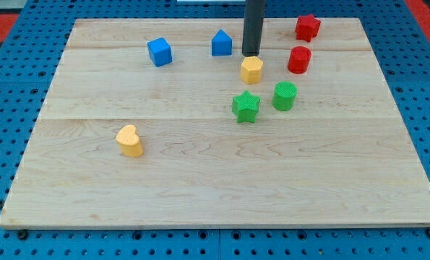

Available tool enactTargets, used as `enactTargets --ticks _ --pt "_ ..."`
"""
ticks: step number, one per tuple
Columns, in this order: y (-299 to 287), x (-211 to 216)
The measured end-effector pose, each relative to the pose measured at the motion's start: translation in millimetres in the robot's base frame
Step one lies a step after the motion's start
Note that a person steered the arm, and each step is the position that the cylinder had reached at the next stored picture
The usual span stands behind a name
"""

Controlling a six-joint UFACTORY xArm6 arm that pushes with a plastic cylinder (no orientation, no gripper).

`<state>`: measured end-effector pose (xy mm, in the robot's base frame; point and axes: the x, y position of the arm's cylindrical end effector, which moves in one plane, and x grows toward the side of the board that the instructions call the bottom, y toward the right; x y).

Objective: Move the arm above the green star

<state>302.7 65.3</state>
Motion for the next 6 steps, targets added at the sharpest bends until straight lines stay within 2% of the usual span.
enactTargets --ticks 1,2,3,4,6 --pt "-11 15" --pt "27 15" --pt "16 28" --pt "-37 62" --pt "-6 81"
